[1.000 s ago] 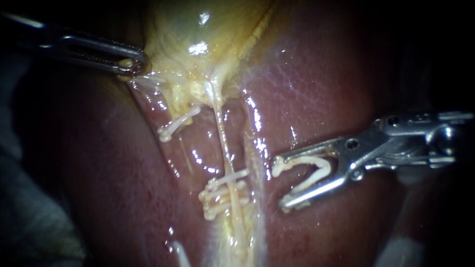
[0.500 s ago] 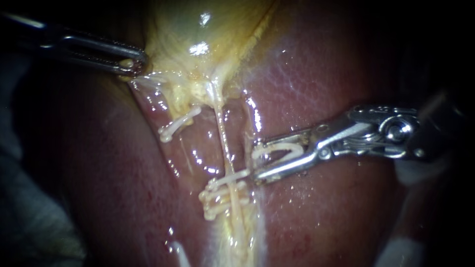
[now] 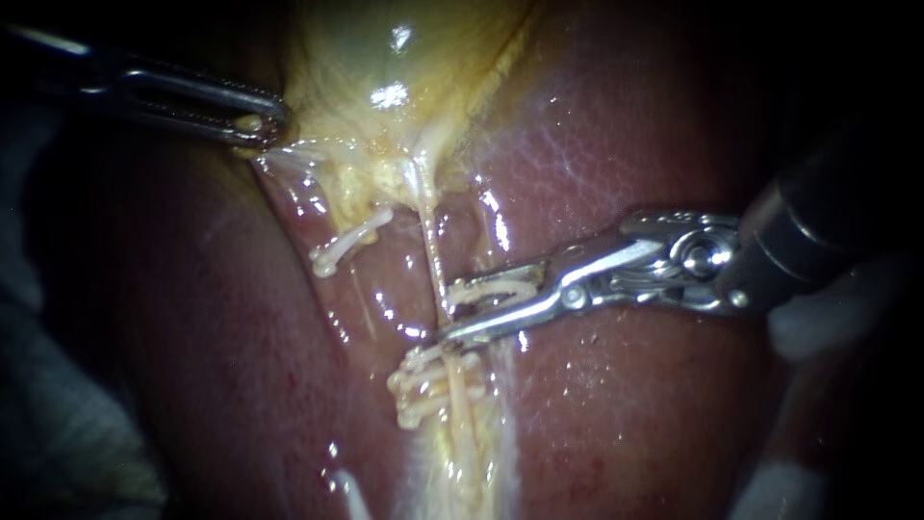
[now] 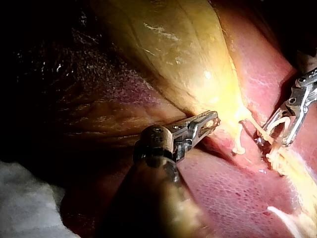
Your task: Clipping second clip right tube
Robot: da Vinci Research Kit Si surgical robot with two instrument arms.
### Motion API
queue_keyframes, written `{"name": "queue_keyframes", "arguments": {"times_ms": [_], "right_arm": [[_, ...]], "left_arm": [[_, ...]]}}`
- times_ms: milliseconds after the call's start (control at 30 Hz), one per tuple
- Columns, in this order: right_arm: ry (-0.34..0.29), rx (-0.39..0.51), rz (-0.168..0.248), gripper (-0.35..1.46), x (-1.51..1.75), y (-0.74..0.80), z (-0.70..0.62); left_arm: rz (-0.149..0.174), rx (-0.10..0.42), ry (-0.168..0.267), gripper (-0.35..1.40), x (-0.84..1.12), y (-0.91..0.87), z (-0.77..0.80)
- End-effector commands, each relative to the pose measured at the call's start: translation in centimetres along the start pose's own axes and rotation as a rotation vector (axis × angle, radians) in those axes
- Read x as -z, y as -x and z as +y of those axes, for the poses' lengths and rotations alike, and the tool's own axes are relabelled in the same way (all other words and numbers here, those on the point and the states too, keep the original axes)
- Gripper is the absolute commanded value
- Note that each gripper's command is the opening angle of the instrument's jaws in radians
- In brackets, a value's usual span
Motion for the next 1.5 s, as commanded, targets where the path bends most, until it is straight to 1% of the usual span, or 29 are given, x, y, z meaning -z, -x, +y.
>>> {"name": "queue_keyframes", "arguments": {"times_ms": [33, 100, 200, 300, 433, 567, 700, 833, 933, 1033, 1100, 1267, 1333, 1400, 1500], "right_arm": [[0.001, 0.001, 0.000, 0.48, -0.02, 0.00, 0.00], [0.001, 0.002, 0.003, 0.48, -0.06, 0.00, 0.00], [-0.010, -0.002, 0.018, 0.48, -0.10, -0.01, -0.02], [-0.027, 0.000, 0.037, 0.48, -0.16, -0.01, -0.06], [-0.090, -0.008, 0.056, 0.48, -0.21, -0.02, -0.18], [-0.142, -0.015, 0.084, 0.48, -0.24, -0.07, -0.31], [-0.192, -0.014, 0.091, 0.45, -0.22, -0.13, -0.41], [-0.222, -0.016, 0.076, 0.40, -0.18, -0.18, -0.46], [-0.227, -0.015, 0.072, 0.32, -0.15, -0.19, -0.47], [-0.227, -0.015, 0.071, 0.20, -0.13, -0.18, -0.47], [-0.228, -0.015, 0.071, 0.09, -0.12, -0.18, -0.47], [-0.228, -0.016, 0.071, -0.09, -0.11, -0.18, -0.47], [-0.228, -0.016, 0.071, -0.20, -0.11, -0.18, -0.47], [-0.230, -0.027, 0.070, -0.35, -0.10, -0.17, -0.47], [-0.231, -0.045, 0.069, -0.35, -0.08, -0.16, -0.47]], "left_arm": [[0.000, 0.000, 0.000, -0.35, 0.00, 0.00, 0.00], [0.000, 0.000, 0.000, -0.35, 0.00, 0.00, 0.00], [0.000, 0.000, 0.000, -0.35, 0.00, 0.00, 0.00], [0.000, 0.000, -0.001, -0.35, -0.01, 0.00, 0.00], [0.000, 0.000, -0.001, -0.35, 0.00, 0.00, 0.01], [0.000, 0.000, -0.001, -0.35, 0.00, 0.00, 0.01], [0.000, 0.000, -0.001, -0.35, 0.00, 0.00, 0.01], [0.000, 0.000, -0.001, -0.35, 0.00, 0.00, 0.01], [0.000, 0.000, -0.001, -0.35, 0.00, 0.00, 0.01], [0.000, 0.000, -0.001, -0.35, 0.00, 0.00, 0.01], [0.000, 0.000, -0.001, -0.35, 0.00, 0.00, 0.01], [0.000, 0.000, -0.001, -0.35, 0.00, 0.00, 0.01], [0.000, 0.000, -0.001, -0.35, 0.00, 0.00, 0.01], [0.000, 0.000, -0.001, -0.35, 0.00, 0.00, 0.01], [0.001, 0.000, -0.001, -0.35, -0.01, 0.00, 0.01]]}}
